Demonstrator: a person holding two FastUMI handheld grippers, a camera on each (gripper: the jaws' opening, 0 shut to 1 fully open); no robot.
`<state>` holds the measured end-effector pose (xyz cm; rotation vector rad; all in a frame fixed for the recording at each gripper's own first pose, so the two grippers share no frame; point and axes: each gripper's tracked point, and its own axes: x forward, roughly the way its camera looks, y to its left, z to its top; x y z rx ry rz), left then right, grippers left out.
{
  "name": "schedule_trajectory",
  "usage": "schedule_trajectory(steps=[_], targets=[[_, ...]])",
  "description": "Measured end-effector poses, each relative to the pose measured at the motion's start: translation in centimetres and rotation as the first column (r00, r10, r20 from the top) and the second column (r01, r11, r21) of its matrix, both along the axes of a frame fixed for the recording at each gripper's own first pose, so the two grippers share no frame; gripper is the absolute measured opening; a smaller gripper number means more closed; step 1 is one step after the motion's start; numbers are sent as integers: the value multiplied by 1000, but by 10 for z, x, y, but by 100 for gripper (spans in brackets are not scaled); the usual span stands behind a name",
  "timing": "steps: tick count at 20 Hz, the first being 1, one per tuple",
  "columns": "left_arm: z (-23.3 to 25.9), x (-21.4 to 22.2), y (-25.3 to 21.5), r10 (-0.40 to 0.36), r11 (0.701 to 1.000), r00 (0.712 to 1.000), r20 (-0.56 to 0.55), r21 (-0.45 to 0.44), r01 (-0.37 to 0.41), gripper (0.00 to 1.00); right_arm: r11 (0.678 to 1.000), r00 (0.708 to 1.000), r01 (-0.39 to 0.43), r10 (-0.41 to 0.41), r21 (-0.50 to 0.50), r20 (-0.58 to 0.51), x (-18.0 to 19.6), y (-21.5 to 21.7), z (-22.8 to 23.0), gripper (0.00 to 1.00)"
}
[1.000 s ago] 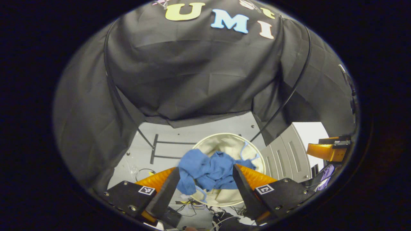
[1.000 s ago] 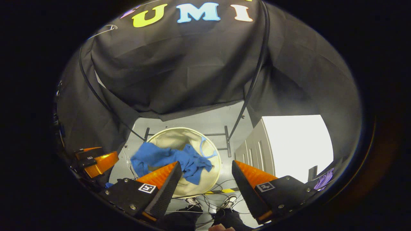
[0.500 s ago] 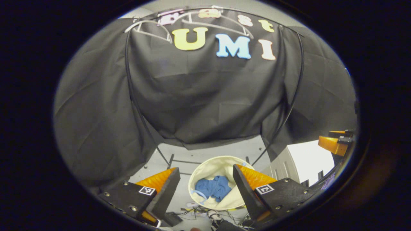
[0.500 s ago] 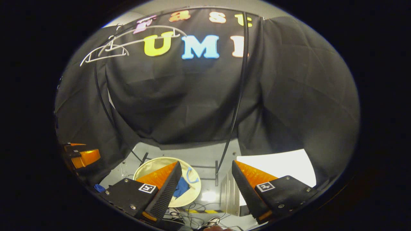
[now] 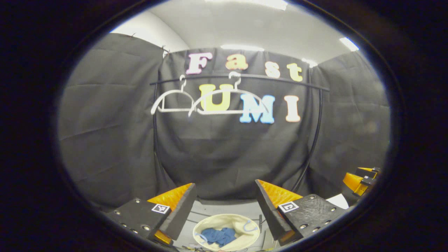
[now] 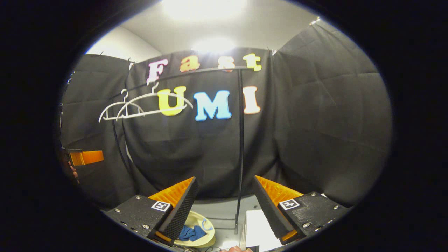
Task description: Grasp the clothes on the hanger with both hands and then place them into the laundry hamper below.
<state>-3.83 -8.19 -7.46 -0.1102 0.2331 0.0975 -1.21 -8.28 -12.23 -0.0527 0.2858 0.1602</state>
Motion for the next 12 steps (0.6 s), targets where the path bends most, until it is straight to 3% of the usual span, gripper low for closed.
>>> schedule_trajectory(steps=[7,12], targets=[[147,-30,4,15,1000,971,237,17,-19,96,996,971,91,-93,19,219,-2,-22,100,94],[178,-43,20,-14,1000,946,324,18,8,96,994,950,107,-106,10,294,-7,-15,129,96]])
